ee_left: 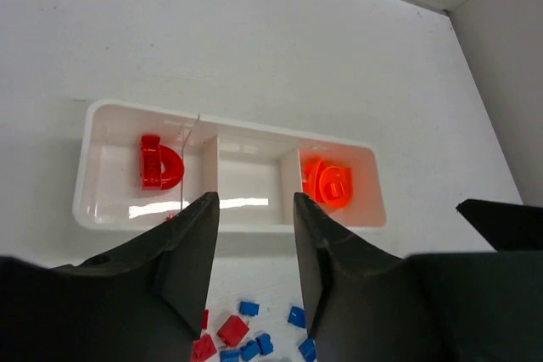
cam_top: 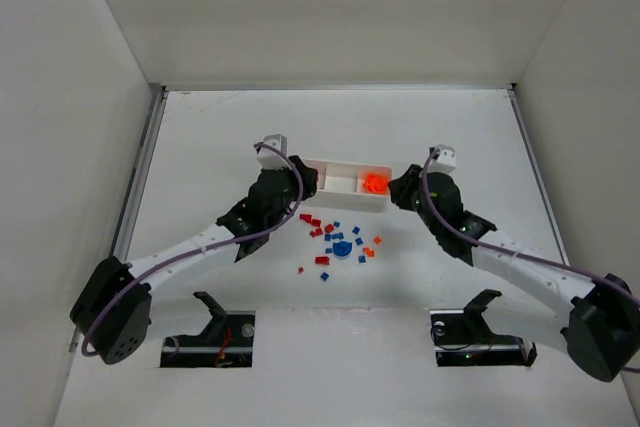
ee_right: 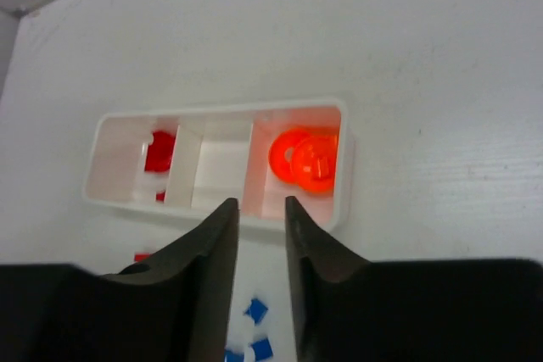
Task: Sort the legos into containers by color
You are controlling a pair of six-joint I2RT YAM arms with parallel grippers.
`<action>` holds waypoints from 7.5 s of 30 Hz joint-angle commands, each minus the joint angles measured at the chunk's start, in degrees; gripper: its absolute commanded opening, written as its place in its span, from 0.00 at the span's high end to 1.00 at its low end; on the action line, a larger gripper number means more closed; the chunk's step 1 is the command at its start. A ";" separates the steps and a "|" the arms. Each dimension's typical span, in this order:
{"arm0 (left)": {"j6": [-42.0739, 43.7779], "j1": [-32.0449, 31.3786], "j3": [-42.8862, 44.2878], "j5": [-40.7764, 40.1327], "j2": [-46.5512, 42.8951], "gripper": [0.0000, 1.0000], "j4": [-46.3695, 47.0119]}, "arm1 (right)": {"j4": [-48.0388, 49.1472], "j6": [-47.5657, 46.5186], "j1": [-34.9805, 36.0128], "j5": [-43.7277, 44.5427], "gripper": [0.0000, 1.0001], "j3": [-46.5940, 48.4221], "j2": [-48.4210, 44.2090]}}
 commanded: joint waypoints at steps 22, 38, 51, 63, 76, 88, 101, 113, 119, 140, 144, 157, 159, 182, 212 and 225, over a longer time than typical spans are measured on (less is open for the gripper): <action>-7.53 -6.96 -12.80 -7.61 -1.58 0.58 -10.68 | -19.49 2.71 17.61 4.44 0.53 1.51 15.78; -7.97 -6.61 -11.30 -6.82 0.62 0.51 -9.97 | -18.69 -0.81 17.00 3.13 0.69 4.15 20.98; -7.01 -6.43 -9.28 -6.82 3.78 0.50 -6.89 | -19.49 0.51 15.33 3.30 0.80 3.53 8.34; -6.48 -7.05 -7.44 -10.24 8.61 0.53 -1.62 | -9.39 -6.35 4.09 -1.53 0.79 15.39 12.96; -3.58 -6.96 -3.83 -11.21 17.84 0.51 0.05 | -5.34 -7.23 1.70 -2.24 0.48 18.13 20.10; -1.56 -6.52 -2.51 -12.79 22.15 0.53 0.05 | -3.84 -4.42 5.13 -2.15 0.48 9.17 12.64; -0.86 -7.83 -3.13 -12.70 15.57 0.84 -3.81 | -3.49 -2.57 5.22 -2.15 0.42 0.99 3.84; -7.53 -9.42 -2.25 -10.34 9.93 0.50 -14.80 | -3.49 -1.43 8.30 -2.41 0.40 -1.56 3.14; -4.64 -10.21 -2.86 -9.37 12.48 0.47 -12.35 | -3.23 -1.43 8.74 -2.32 0.40 -1.38 2.61; 1.52 -9.95 -2.07 -8.84 20.05 0.57 -9.53 | -3.23 -1.43 9.53 -2.32 0.40 -2.18 1.99; 1.87 -9.68 -2.86 -9.10 19.87 0.53 -9.97 | -3.23 -1.51 9.35 -2.32 0.40 -1.91 2.17; 5.30 -11.53 -1.02 -13.32 22.24 0.72 -14.54 | -3.05 -1.69 9.00 -1.97 0.39 -1.30 2.43; 5.21 -11.53 -1.02 -13.58 21.63 0.75 -14.54 | -2.79 -1.86 9.00 -2.06 0.39 -1.30 2.78; 1.08 3.06 11.89 -5.94 18.18 0.79 -8.04 | -3.57 -1.51 14.27 -1.36 0.64 -3.14 2.17; 1.79 -3.35 -2.15 -8.22 2.48 0.56 -13.12 | -3.84 -0.02 19.99 4.61 0.51 4.32 25.10; -14.99 -17.50 -7.70 -7.78 -8.52 0.45 -42.65 | -4.54 -0.11 20.16 6.20 0.73 5.65 28.89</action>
